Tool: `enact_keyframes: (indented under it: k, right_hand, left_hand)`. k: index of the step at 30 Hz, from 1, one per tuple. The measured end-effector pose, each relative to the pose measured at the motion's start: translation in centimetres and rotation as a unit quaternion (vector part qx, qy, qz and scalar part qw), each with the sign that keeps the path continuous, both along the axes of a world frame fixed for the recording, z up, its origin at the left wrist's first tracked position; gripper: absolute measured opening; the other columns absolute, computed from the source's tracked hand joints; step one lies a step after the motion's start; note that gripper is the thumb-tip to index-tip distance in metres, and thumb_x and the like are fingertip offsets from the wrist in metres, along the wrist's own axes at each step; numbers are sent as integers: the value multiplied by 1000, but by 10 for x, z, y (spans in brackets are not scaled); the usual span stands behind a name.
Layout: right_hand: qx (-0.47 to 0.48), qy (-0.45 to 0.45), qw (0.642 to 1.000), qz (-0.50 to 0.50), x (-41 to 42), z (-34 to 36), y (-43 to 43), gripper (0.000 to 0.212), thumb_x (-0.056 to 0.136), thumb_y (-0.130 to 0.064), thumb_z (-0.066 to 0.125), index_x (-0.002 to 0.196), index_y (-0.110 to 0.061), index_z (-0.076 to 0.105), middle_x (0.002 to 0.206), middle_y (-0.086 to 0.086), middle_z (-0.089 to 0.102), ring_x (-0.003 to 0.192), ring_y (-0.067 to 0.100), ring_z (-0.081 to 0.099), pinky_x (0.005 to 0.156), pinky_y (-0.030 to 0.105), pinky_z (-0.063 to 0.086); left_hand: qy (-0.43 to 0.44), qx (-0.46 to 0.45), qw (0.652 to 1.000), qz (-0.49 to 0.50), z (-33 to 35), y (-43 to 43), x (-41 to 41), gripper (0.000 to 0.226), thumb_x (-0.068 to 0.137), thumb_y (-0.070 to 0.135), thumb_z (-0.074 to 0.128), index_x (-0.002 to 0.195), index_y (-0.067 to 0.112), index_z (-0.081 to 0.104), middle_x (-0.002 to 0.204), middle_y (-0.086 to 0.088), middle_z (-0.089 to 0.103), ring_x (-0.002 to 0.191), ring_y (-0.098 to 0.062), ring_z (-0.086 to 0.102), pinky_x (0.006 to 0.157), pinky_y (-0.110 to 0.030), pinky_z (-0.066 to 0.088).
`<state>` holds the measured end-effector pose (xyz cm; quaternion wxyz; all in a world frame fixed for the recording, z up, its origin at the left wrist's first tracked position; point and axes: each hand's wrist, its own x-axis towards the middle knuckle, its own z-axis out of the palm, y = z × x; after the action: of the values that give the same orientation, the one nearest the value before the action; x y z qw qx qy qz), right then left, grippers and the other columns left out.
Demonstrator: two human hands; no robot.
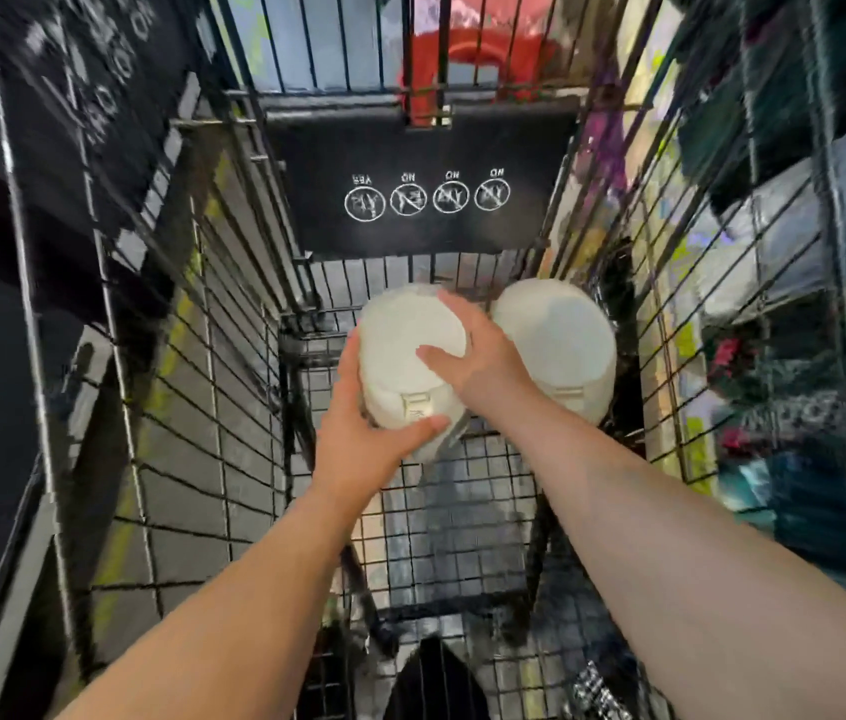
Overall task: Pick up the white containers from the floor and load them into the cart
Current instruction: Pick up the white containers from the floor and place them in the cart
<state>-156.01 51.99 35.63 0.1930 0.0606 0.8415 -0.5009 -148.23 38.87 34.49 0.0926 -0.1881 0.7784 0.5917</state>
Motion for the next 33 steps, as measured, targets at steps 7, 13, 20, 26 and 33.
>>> enact_keyframes:
  k: [7, 13, 20, 26, 33]
  right_hand:
    - [16, 0, 999, -33, -3, -7, -2, 59, 90, -20, 59, 143, -29, 35, 140, 0, 45, 125, 15, 42, 96, 23, 31]
    - [95, 2, 992, -77, 11, 2, -8, 57, 91, -18, 57, 144, -21, 35, 145, 0, 43, 133, 19, 39, 105, 27, 31]
    - [77, -6, 995, -68, 53, 90, 6, 48, 90, -20, 57, 137, -15, 47, 137, 2, 54, 126, 19, 49, 104, 30, 38]
    - [30, -27, 988, -149, 122, 177, 18, 37, 92, -20, 58, 128, -17, 55, 124, 0, 60, 107, 13, 54, 92, 26, 40]
    - [9, 8, 949, -315, 210, 232, 9, 37, 90, -21, 62, 126, -16, 55, 113, -6, 58, 102, 8, 55, 76, 5, 39]
  left_hand:
    - [0, -35, 999, -5, -13, 2, -9, 115, 59, 34, 90, 146, 48, 15, 134, 37, 32, 129, 1, 37, 102, -20, 37]
    - [-8, -30, 999, -25, -12, 3, -3, 116, 56, 31, 92, 148, 38, 22, 141, 24, 34, 133, -8, 37, 107, -36, 42]
    - [-70, -94, 991, -58, 73, -15, 6, 83, 72, 31, 83, 142, 28, 39, 121, 8, 55, 102, -11, 53, 81, -23, 43]
    - [-34, -88, 979, -180, 154, -32, 45, 65, 75, 32, 80, 132, 26, 50, 123, 3, 59, 101, -10, 59, 75, -10, 44]
    - [18, -68, 937, -341, 203, -46, 71, 63, 74, 33, 81, 129, 31, 50, 114, 8, 59, 99, -12, 61, 93, -31, 51]
